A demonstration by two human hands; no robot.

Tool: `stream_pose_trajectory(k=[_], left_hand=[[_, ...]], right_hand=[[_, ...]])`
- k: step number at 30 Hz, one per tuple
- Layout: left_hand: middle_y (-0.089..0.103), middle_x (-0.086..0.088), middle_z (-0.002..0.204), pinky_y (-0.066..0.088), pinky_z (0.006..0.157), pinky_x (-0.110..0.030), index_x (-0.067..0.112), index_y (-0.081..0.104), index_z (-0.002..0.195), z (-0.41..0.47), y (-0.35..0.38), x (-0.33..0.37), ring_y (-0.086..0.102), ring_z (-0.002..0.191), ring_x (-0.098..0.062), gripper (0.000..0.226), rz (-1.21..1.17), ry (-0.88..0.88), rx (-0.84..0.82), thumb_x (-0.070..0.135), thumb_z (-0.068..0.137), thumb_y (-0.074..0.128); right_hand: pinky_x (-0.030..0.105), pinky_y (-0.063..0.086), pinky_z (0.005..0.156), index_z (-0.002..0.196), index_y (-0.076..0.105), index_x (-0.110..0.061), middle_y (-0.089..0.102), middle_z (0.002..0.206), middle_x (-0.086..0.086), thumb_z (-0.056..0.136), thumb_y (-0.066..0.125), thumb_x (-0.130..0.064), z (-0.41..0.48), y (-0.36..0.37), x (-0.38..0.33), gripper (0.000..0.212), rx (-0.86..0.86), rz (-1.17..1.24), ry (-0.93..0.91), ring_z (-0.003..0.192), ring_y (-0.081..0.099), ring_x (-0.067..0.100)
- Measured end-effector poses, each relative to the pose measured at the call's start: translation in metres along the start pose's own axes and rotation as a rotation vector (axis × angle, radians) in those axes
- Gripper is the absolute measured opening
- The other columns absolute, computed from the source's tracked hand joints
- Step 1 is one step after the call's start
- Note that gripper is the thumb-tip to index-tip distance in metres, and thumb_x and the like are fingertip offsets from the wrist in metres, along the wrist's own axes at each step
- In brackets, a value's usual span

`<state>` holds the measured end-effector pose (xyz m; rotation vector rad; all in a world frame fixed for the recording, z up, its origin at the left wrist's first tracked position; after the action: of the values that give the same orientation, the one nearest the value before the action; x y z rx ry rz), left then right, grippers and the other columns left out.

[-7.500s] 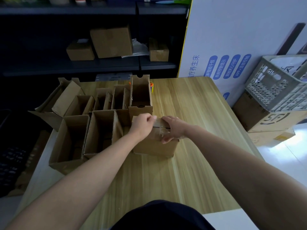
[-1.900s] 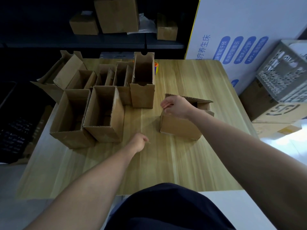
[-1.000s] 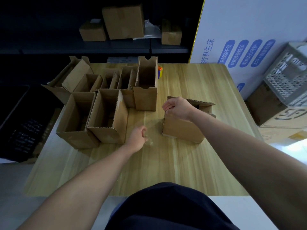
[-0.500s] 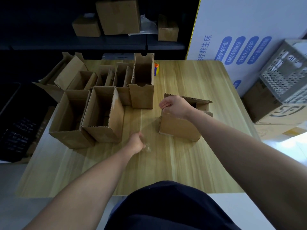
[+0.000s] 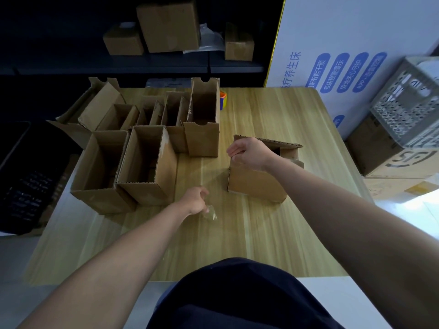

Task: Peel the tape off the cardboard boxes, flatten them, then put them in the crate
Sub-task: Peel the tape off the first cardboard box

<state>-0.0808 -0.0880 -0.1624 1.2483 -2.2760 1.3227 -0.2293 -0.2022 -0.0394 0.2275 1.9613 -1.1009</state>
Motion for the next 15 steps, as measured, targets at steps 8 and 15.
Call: stream_pose_trajectory(k=[8,15], left_hand=[[0.064,-0.016,0.096,0.052,0.073,-0.024,-0.006,0.061,0.112,-0.013,0.013,-0.003,0.061,0.084,-0.020,0.032,-0.015,-0.020,-0.134,-0.016,0.084,0.050],[0.047,-0.016,0.127,0.054,0.085,-0.029,0.006,0.044,0.130,-0.008,0.011,-0.008,0.058,0.108,-0.026,0.041,-0.135,-0.076,-0.044,-0.006,0.091,0.051]], right_hand=[[0.020,0.048,0.083,0.109,0.065,-0.009,0.067,0.105,0.004,0.085,0.049,0.003,-0.001,0.002,0.000,0.032,0.021,0.008,0.004,0.098,0.062,0.013],[0.017,0.047,0.079,0.107,0.066,-0.010,0.067,0.103,0.003,0.085,0.048,0.003,0.001,0.003,0.001,0.032,0.031,0.008,0.011,0.096,0.062,0.012]])
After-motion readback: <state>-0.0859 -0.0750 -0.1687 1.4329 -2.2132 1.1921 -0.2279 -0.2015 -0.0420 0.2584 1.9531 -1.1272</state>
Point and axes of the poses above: each hand's wrist, its own z-axis towards the middle knuckle, its own y-axis out of the palm, x = y × z, the point moved 3 cm from there along z, towards the middle knuckle
